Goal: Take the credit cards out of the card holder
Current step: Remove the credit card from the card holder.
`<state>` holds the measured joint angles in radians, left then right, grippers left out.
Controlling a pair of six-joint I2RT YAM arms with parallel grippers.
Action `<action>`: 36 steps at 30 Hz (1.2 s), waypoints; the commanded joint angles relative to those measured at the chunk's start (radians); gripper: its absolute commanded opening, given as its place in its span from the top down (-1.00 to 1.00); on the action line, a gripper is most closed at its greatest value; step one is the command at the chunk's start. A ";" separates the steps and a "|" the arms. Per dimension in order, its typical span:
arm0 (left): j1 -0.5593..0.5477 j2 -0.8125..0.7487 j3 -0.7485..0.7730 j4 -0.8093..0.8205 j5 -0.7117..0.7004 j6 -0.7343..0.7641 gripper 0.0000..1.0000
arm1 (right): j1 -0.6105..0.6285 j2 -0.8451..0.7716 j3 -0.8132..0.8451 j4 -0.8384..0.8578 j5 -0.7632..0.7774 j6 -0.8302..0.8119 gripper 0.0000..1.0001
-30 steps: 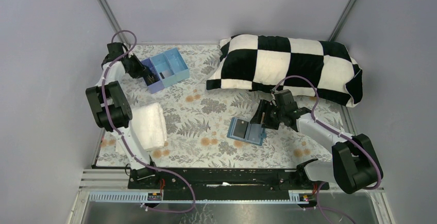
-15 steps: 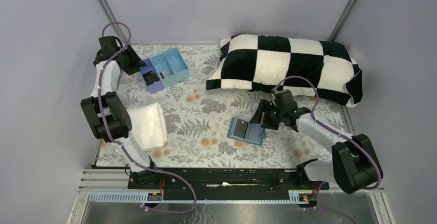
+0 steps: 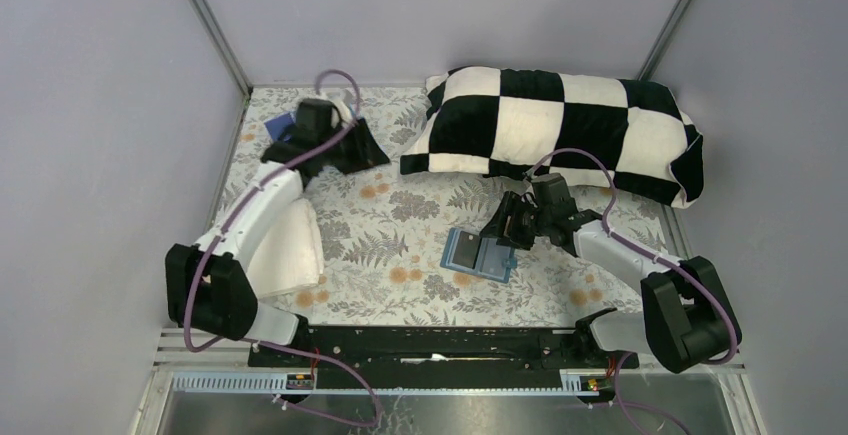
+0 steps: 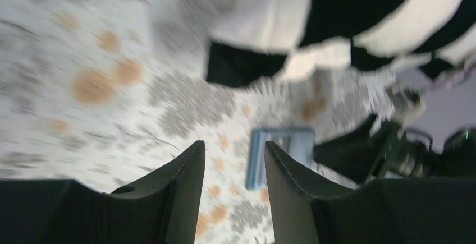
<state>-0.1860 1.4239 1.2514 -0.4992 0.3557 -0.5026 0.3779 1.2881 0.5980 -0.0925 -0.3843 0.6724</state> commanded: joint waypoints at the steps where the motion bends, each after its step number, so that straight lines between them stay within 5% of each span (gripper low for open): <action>1: -0.165 -0.058 -0.136 0.134 0.058 -0.158 0.04 | 0.004 0.028 -0.031 0.125 -0.078 0.079 -0.15; 9: -0.439 0.034 -0.303 0.380 0.109 -0.301 0.08 | 0.004 0.088 -0.114 0.256 -0.082 0.182 0.30; 14: -0.512 0.197 -0.370 0.630 0.189 -0.376 0.23 | 0.004 0.114 -0.238 0.437 -0.086 0.292 0.43; 36: -0.560 0.420 -0.342 0.505 0.111 -0.271 0.78 | 0.004 0.197 -0.258 0.560 -0.125 0.332 0.59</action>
<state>-0.7422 1.8042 0.9100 0.0216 0.5095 -0.8085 0.3786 1.4689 0.3386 0.4320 -0.5026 0.9966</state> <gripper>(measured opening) 0.127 0.216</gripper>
